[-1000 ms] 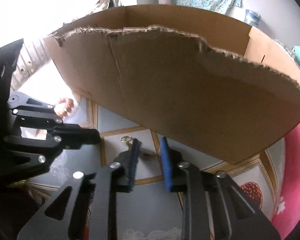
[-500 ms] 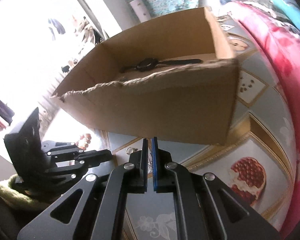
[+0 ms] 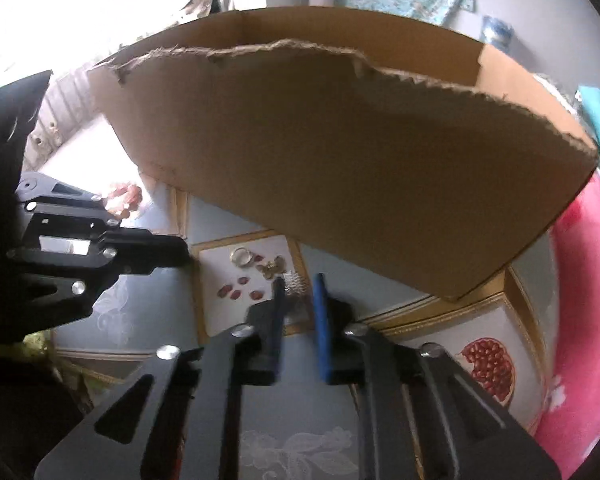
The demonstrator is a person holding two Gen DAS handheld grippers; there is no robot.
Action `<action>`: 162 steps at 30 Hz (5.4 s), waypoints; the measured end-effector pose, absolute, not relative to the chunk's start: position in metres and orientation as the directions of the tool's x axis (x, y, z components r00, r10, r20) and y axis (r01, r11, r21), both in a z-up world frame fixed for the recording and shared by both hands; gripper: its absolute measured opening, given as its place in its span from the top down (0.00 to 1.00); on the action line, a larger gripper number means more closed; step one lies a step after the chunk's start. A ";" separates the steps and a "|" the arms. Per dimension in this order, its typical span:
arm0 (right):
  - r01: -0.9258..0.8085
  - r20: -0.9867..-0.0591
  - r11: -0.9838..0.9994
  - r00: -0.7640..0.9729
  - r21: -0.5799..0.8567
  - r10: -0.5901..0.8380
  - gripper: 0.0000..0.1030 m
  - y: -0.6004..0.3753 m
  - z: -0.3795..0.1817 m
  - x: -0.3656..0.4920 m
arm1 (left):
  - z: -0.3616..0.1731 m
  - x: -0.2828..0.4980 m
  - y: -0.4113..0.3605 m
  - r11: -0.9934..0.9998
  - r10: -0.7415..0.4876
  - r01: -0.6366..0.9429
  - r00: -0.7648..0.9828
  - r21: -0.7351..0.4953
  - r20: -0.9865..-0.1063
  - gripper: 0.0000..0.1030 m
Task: Organize jewelry
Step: 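Lower the right gripper to the tablecloth and close it on a spring charm, then close the left gripper on a small gold ring while the right gripper holds the spring, then lift the ring with the left gripper over the box while the right gripper carries the spring, then open the left gripper to drop the ring into the box while the right gripper releases the spring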
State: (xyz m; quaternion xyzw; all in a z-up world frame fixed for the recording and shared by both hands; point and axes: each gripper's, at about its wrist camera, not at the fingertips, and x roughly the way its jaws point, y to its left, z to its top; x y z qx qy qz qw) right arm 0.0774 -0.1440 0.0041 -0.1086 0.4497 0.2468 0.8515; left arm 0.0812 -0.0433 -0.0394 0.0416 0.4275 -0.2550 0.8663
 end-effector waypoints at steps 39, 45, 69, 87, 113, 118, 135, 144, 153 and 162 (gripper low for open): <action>-0.234 -0.585 0.682 0.370 0.693 0.722 0.96 -0.242 0.002 0.074 | -0.039 0.094 -0.079 0.825 -0.369 0.565 0.543 0.002 -0.754 0.89; -0.233 -0.577 0.678 0.380 0.697 0.723 0.96 -0.252 0.002 0.070 | -0.039 0.095 -0.080 0.825 -0.370 0.565 0.544 0.003 -0.753 0.91; -0.264 -0.577 0.690 0.394 0.674 0.715 0.96 -0.252 0.018 0.083 | -0.032 0.064 -0.057 0.837 -0.376 0.545 0.525 -0.037 -0.764 1.00; -0.251 -0.567 0.679 0.396 0.690 0.723 0.96 -0.255 0.010 0.090 | -0.025 0.048 -0.078 0.819 -0.369 0.573 0.507 -0.015 -0.779 0.77; -0.290 -0.537 0.673 0.429 0.680 0.727 0.96 -0.259 0.031 0.077 | -0.027 0.051 -0.071 0.797 -0.398 0.604 0.522 -0.003 -0.755 0.90; -0.391 -0.474 0.659 0.472 0.643 0.743 0.96 -0.255 0.076 0.074 | 0.011 0.046 -0.058 0.797 -0.469 0.603 0.576 -0.040 -0.670 0.90; -0.452 -0.769 0.823 0.367 0.344 0.523 0.96 -0.178 0.116 0.211 | 0.071 0.111 -0.028 0.840 -0.522 0.491 0.611 -0.233 -0.595 0.89; -0.447 -0.809 0.834 0.327 0.323 0.489 0.90 -0.162 0.101 0.244 | 0.064 0.163 -0.015 0.861 -0.500 0.393 0.527 -0.325 -0.687 0.89; -0.383 -0.664 0.817 0.478 0.431 0.575 0.85 -0.229 0.139 0.206 | 0.079 0.206 -0.025 0.839 -0.526 0.410 0.445 -0.357 -0.725 0.89; -0.287 -0.628 0.840 0.563 0.461 0.537 0.84 -0.285 0.142 0.162 | 0.030 0.285 -0.063 0.838 -0.500 0.334 0.156 -0.431 -0.852 0.89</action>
